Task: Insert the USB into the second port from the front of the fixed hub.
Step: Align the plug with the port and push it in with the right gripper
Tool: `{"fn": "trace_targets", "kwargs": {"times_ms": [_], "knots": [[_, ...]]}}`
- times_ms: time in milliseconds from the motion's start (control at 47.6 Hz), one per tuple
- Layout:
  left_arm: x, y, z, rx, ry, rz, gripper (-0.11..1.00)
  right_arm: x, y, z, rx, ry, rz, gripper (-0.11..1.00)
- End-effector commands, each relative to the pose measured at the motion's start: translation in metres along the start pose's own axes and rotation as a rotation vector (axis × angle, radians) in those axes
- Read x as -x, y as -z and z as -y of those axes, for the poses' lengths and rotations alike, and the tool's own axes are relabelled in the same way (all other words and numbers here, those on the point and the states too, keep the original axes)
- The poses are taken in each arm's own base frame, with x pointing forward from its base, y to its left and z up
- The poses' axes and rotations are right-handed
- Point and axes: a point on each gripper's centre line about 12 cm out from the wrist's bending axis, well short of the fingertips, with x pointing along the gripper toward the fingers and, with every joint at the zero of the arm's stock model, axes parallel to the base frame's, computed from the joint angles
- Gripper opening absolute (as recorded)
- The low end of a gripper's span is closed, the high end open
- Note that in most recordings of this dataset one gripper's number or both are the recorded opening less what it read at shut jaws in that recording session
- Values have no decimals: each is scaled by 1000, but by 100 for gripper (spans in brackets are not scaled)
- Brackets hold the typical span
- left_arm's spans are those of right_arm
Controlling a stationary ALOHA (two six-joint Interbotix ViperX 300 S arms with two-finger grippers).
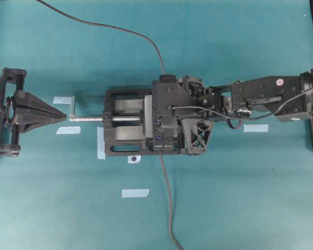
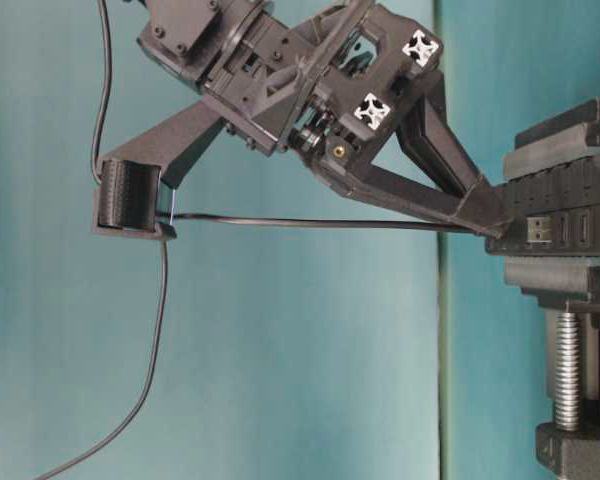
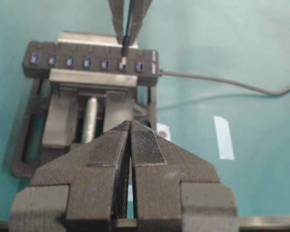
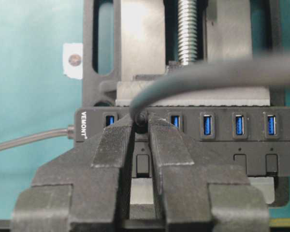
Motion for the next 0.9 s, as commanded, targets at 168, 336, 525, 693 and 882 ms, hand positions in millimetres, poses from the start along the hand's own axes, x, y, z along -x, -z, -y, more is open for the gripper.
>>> {"fn": "trace_targets", "kwargs": {"times_ms": [168,336,525,693,882], "knots": [[0,-5,1,-1,3,14,0,3,-12,-2,-13,-4,37,9],[0,-5,1,-1,3,14,0,0,-10,-3,-12,-5,29,9],[0,-5,1,1,3,14,0,-2,-9,-2,-11,-4,23,9],[0,-5,1,-2,3,14,0,-2,-8,-2,-11,-4,14,9],[0,-3,1,-2,2,11,0,-1,-6,1,-16,-2,-23,9]]}}
